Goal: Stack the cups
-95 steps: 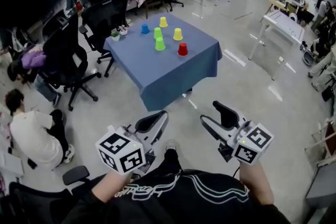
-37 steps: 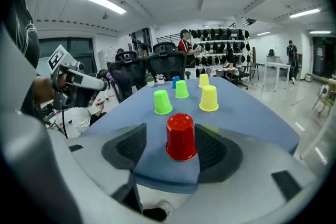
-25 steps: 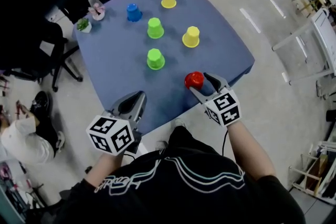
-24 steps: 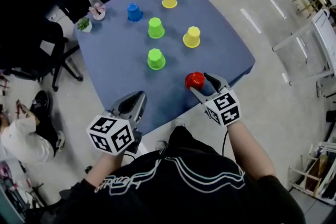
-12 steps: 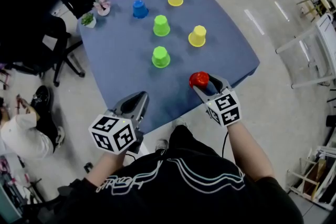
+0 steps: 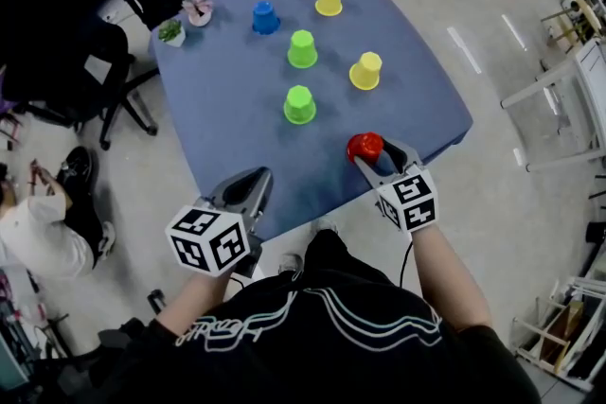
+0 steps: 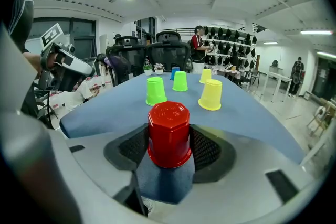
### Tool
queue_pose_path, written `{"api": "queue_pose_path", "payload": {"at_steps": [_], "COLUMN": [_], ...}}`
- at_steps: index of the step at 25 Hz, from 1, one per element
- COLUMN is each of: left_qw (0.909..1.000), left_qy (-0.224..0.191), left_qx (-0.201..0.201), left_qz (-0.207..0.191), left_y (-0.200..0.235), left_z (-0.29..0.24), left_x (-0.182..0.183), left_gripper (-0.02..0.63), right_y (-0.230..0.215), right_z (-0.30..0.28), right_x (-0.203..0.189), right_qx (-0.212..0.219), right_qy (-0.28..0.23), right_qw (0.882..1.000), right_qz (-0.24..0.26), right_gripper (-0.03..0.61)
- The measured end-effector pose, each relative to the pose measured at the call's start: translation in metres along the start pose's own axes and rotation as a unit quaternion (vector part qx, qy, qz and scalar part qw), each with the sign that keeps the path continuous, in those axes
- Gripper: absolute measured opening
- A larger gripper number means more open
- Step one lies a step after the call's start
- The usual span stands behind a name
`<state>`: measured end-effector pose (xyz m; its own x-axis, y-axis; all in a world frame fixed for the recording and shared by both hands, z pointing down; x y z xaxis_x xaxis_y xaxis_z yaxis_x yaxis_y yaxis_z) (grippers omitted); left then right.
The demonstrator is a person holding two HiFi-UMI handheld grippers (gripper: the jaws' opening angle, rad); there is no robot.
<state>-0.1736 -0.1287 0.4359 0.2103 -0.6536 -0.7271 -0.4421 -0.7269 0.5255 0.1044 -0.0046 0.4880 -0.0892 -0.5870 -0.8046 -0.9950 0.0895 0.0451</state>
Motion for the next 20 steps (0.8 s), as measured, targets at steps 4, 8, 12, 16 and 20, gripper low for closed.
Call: {"api": "queue_pose_path", "payload": {"at_steps": [4, 8, 12, 16, 20], "left_qw": [1.0, 0.9998, 0.9992, 0.9986, 0.9979], "left_qy": [-0.005, -0.009, -0.019, -0.027, -0.034], "left_qx": [0.004, 0.01, 0.02, 0.028, 0.038], "left_qz": [0.007, 0.017, 0.029, 0.036, 0.039], "left_y": [0.003, 0.007, 0.012, 0.016, 0.02], "left_z": [0.006, 0.015, 0.023, 0.032, 0.044], "left_x": [-0.002, -0.005, -0.008, -0.009, -0.011], "left_gripper": [0.028, 0.028, 0.028, 0.029, 0.029], "right_y": [0.008, 0.02, 0.033, 0.047, 0.059], "right_z": [0.002, 0.001, -0.002, -0.007, -0.014], "right_x": [0.009, 0.02, 0.029, 0.038, 0.045], "right_qx": [0.009, 0.026, 0.048, 0.072, 0.094], "right_qy": [-0.008, -0.018, -0.026, -0.03, -0.033], "right_qw": [1.0, 0.999, 0.998, 0.997, 0.994], "right_qz": [0.01, 0.014, 0.016, 0.03, 0.043], "right_gripper": [0.256, 0.256, 0.256, 0.256, 0.256]}}
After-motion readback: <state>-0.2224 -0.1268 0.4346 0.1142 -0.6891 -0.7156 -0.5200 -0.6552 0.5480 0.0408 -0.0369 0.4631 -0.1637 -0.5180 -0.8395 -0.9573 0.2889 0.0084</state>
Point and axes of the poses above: the fingertips, and each gripper's own axes: z backward along the fingers, y to its left, x out of its top, the point moved 10 cm from there along z, backward along the fingers, and after that the axes turned 2 degrees about z, right-handed, at the moved point
